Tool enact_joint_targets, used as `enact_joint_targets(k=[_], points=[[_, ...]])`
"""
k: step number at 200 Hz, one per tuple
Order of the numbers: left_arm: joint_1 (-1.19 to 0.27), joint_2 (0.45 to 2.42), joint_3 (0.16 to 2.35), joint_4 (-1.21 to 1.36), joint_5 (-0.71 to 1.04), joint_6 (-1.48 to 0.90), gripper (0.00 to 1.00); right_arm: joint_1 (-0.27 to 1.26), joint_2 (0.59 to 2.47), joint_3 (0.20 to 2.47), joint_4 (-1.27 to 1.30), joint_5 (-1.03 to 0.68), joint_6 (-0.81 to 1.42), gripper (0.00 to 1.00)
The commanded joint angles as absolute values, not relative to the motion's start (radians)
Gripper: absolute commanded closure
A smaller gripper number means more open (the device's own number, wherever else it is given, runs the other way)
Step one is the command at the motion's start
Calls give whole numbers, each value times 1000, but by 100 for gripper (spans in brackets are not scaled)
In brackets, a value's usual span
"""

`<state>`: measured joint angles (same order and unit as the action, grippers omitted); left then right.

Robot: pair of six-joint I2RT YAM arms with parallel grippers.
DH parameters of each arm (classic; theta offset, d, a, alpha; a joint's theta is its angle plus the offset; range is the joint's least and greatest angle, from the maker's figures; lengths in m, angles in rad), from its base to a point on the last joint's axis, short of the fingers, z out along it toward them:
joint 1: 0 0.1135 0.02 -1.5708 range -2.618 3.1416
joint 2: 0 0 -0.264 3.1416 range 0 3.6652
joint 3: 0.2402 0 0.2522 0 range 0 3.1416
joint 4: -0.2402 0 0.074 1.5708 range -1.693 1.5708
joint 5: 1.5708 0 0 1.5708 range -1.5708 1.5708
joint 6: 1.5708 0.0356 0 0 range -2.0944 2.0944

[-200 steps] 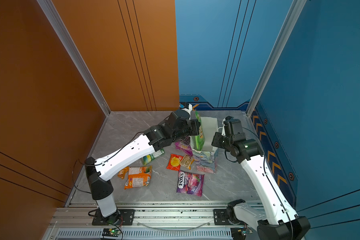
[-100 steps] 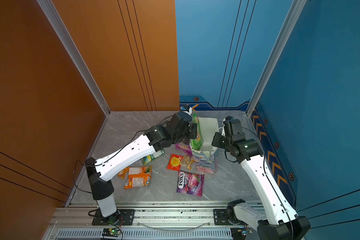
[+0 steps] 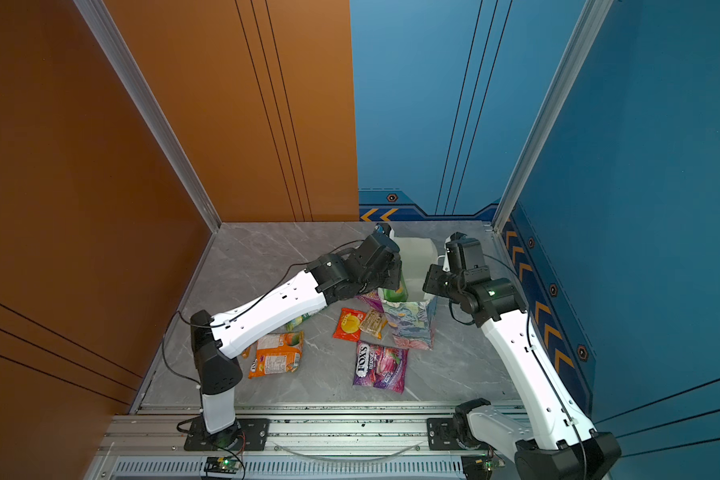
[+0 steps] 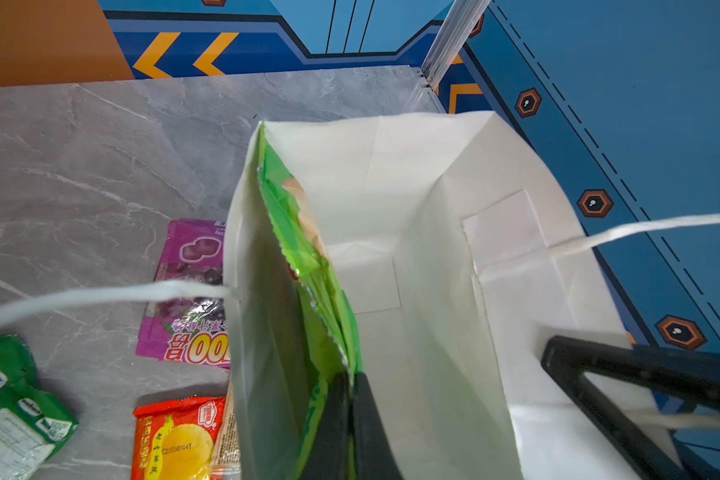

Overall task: Place the snacks into the paper bag
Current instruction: 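Lower the chips bag into the paper bag and open the left gripper, then move left gripper to orange packet while right gripper holds bag rim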

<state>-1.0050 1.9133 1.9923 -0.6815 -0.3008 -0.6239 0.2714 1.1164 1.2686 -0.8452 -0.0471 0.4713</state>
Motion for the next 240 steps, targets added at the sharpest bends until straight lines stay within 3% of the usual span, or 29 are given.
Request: enact_joint_targets(k=[1,40,137,159,201,240], points=[[-1022,1896,2019,-727,-339,-610,92,277,1106,1268,-836,-2,479,98],[-1028,1869,2011,-727,-338,-605,72,277,1105,1269,-836,3,477,98],[-1028,1713,2010,-726,-182,-460,50,257,1105,1287,-855,39,451,98],[-1011,1620,1944,-714,-190,-435,43,244,1100,1287,-859,40,448,98],[-964,1389,1693,-604,-236,-447,38,229,1094,1278,-866,37,442,98],[-818,1246,1498,-633,-238,-508,36,217,1088,1269,-876,34,434,98]])
